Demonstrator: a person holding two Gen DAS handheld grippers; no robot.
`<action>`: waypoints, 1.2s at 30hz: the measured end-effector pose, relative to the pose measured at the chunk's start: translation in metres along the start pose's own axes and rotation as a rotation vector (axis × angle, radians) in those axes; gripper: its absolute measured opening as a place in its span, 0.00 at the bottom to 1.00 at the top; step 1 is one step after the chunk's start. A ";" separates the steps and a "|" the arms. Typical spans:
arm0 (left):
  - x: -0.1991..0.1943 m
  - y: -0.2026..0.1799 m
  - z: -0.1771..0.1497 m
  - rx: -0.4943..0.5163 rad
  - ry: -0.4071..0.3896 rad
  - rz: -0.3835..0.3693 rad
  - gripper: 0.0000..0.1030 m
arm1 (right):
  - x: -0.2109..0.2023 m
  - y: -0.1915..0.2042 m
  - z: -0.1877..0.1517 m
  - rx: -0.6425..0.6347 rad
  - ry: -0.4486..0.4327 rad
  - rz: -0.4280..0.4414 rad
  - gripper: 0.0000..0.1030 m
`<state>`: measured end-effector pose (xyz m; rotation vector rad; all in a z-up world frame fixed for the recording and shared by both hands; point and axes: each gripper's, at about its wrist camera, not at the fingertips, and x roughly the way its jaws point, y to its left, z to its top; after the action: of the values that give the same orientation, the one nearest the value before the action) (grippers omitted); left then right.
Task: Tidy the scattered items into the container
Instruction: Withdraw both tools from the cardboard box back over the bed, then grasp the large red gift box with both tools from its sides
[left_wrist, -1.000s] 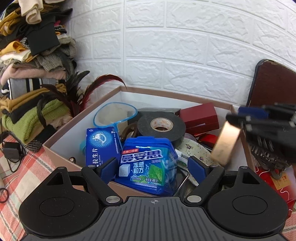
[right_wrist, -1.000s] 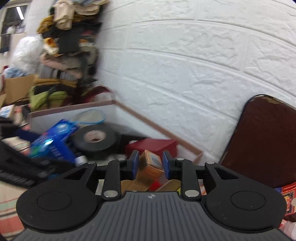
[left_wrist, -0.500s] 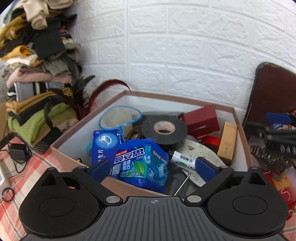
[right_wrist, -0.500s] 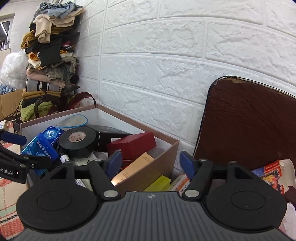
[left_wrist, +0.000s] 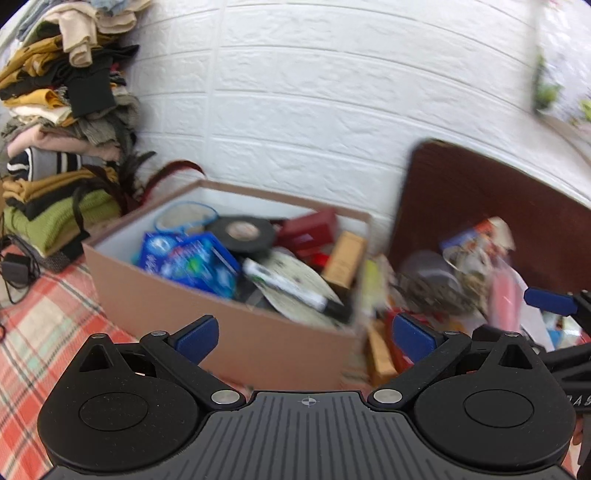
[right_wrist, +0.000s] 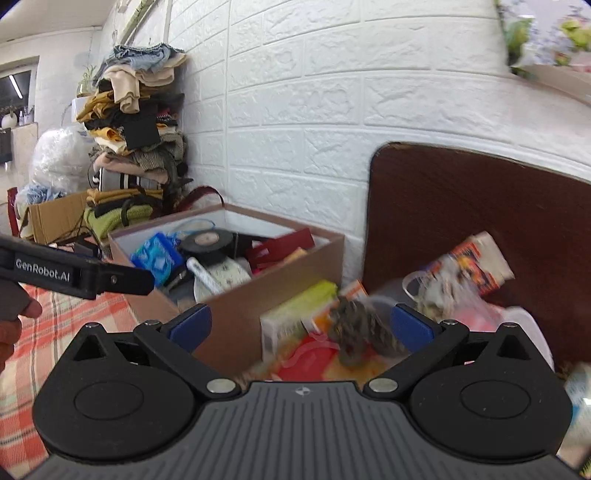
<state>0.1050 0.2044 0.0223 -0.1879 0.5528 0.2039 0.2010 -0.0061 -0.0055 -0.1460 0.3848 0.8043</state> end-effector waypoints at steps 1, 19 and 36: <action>-0.003 -0.006 -0.007 0.000 0.006 -0.010 1.00 | -0.008 0.000 -0.008 0.000 0.005 -0.012 1.00; 0.018 -0.080 -0.078 0.152 0.054 -0.101 1.00 | -0.060 -0.030 -0.091 0.099 0.101 -0.097 1.00; 0.085 -0.088 -0.060 0.295 0.047 -0.147 0.91 | -0.005 -0.048 -0.087 -0.041 0.091 -0.045 0.92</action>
<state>0.1667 0.1180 -0.0631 0.0537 0.6062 -0.0261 0.2083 -0.0665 -0.0848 -0.2296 0.4498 0.7632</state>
